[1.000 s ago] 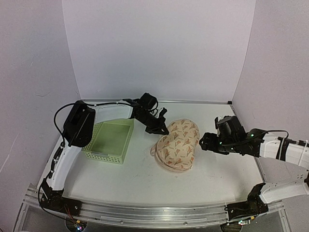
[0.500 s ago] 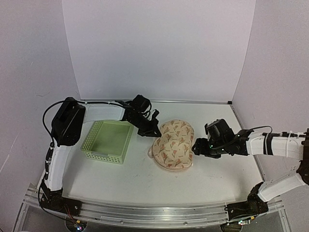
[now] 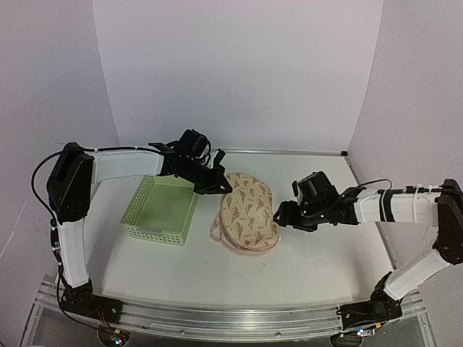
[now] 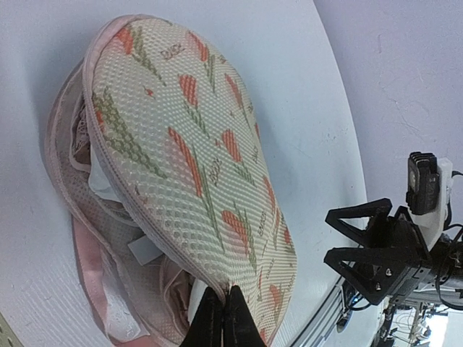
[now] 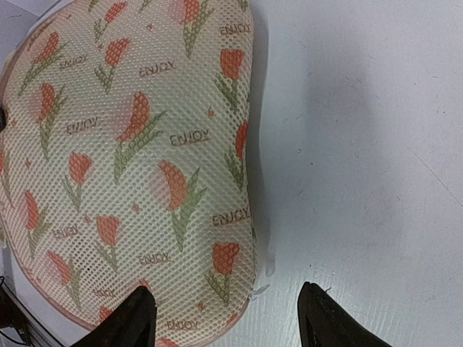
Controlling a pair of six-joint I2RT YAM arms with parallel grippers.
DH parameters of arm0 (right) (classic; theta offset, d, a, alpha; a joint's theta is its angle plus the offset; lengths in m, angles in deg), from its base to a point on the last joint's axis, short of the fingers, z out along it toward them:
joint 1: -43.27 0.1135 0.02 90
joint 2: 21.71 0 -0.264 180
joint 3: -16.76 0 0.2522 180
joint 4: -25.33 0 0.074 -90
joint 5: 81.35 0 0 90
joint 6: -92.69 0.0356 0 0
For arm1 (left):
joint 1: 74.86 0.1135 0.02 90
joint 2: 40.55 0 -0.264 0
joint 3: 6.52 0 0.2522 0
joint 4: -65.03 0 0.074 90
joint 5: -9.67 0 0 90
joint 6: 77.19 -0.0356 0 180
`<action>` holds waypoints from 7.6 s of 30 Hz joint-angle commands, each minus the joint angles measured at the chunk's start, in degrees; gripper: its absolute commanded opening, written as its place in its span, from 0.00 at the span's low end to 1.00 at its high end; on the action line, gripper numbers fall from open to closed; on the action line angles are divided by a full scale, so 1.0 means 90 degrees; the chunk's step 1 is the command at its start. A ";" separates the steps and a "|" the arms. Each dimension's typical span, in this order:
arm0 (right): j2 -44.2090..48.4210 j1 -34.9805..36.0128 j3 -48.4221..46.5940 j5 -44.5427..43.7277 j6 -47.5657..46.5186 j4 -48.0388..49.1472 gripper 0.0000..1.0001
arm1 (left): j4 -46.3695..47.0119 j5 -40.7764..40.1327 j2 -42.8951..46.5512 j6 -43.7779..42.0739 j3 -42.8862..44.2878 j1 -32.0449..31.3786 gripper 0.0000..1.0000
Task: Unzip the laundry bag and remove the bra
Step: Open the lid of the laundry bag at the center of the board, then pick up the bra from the laundry bag, then adjust the bin at the center of the board.
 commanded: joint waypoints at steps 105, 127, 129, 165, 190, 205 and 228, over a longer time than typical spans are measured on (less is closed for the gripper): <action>-0.2190 -0.0226 -0.3149 0.0764 -0.0914 -0.0164 0.63 | -0.0549 -0.2916 0.4732 -0.1089 -0.2331 -0.0137 0.95; -0.3806 -0.0590 -0.3812 0.1951 -0.0627 0.0323 0.50 | -0.0633 -0.2898 0.5126 -0.1009 -0.3035 -0.0106 0.95; -0.3750 -0.0601 -0.3727 0.1956 -0.0617 0.0375 0.45 | -0.0633 -0.2888 0.5097 -0.1000 -0.3028 -0.0106 0.95; -0.1276 -0.0599 -0.2962 0.1652 -0.0381 0.0519 0.00 | -0.0995 -0.3570 0.4765 -0.0957 -0.2681 0.0226 0.95; -0.0624 -0.0568 -0.5325 0.1837 -0.0148 0.0106 0.00 | -0.1424 -0.3325 0.4688 -0.0772 -0.3227 0.1862 0.96; -0.1090 -0.0146 -0.7332 0.1993 -0.0086 0.0030 0.00 | -0.0887 -0.2998 0.3825 -0.0521 -0.3752 0.2305 0.95; -0.2720 0.0705 -0.9241 0.2191 0.0340 0.0375 0.00 | -0.1071 -0.3361 0.4080 -0.0650 -0.3401 0.2301 0.90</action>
